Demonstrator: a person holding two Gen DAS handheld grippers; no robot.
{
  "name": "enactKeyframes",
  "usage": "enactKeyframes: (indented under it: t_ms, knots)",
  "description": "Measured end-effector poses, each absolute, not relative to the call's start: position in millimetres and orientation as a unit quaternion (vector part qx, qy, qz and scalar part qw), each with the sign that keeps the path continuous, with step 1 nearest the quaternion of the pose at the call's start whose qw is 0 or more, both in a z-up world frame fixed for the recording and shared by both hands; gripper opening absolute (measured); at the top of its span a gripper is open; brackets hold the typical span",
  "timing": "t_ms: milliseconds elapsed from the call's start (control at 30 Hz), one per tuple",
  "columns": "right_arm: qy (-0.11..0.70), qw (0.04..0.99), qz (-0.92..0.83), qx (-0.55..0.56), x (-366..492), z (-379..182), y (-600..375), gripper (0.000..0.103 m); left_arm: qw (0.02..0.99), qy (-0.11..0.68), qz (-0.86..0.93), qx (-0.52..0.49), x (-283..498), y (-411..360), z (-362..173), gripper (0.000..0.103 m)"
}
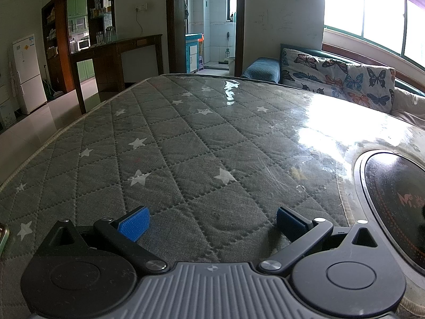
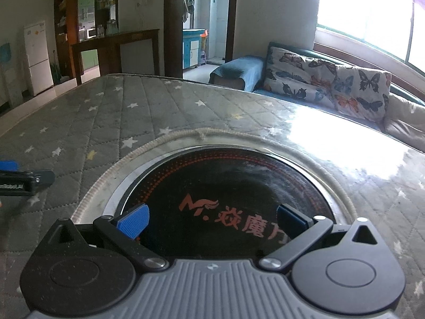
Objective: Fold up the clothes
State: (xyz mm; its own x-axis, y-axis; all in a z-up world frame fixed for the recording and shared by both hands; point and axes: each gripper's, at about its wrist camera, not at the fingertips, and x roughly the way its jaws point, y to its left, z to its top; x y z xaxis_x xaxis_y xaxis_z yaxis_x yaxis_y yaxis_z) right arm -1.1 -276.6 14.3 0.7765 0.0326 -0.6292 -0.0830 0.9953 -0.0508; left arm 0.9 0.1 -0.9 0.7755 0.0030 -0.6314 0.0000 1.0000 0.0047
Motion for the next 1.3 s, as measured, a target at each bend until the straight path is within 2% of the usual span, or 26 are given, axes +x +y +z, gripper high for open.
enactKeyframes:
  t_ms: [1033, 1300]
  knots:
    - [0.324, 0.944, -0.003, -0.058, -124.7, 39.5, -317.4, 0.103, 0.936, 0.353, -0.010, -0.002, -26.9, -16.2, 5.8, 0.103]
    - [0.326, 0.945, -0.020, -0.036, -173.3, 40.7, -336.9, 0.099, 0.936, 0.349, -0.038, 0.010, -53.8, -32.6, 15.6, 0.103]
